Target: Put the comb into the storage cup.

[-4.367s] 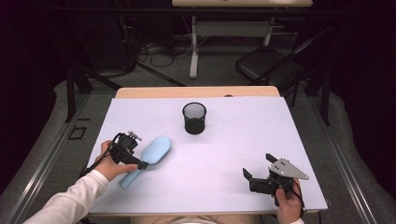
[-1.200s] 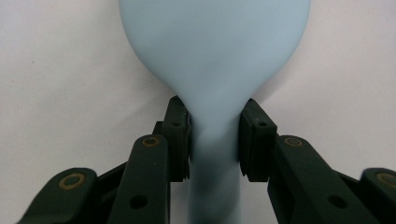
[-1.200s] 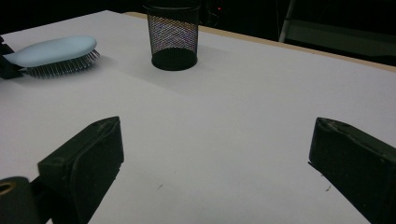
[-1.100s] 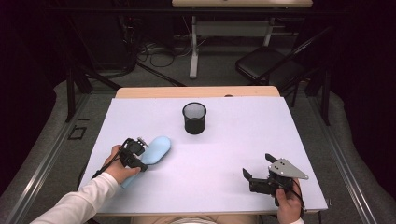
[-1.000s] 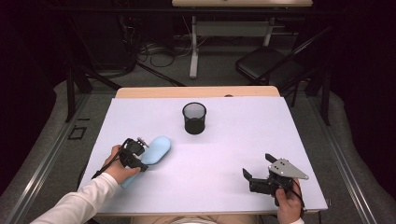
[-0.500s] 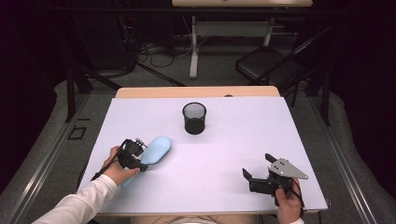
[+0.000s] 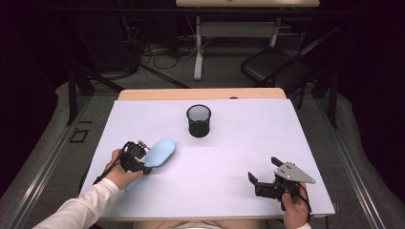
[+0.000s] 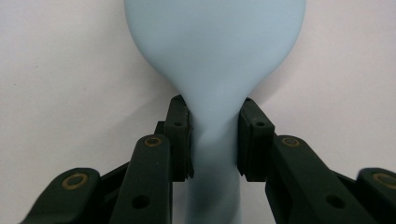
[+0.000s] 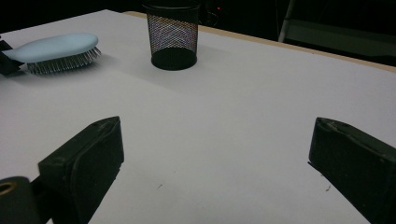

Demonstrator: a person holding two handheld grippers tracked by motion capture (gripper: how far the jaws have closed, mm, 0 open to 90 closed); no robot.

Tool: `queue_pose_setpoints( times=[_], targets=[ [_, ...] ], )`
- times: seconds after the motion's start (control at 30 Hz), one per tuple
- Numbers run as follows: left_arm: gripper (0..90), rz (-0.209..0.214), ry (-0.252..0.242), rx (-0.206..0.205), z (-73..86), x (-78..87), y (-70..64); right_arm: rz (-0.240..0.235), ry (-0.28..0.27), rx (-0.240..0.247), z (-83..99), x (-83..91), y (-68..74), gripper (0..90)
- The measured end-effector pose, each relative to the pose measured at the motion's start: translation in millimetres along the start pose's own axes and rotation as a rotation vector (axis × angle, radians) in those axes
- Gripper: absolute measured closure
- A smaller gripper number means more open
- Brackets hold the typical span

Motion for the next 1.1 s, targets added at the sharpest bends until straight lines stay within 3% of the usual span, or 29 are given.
queue_pose_setpoints(
  times=[0.57, 1.1],
  targets=[
    [69.7, -0.018, -0.126, -0.029, -11.8, 22.5, -6.6, 0.000, 0.001, 0.000, 0.1, -0.1, 0.2, 2.9],
    [69.7, -0.016, -0.195, -0.062, -20.4, 35.7, -14.5, 0.002, 0.003, 0.000, 0.3, -0.2, 0.1, 2.9]
  ],
)
Point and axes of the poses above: each handheld gripper's, and its own axes: x roughly backward along the jaws, z roughly out of its underside, y roughly to its left, the point moved 5 cm from there along -x, roughly forward along the jaws, and after that the axes turned 14 degrees about z, right-handed, at the moved point
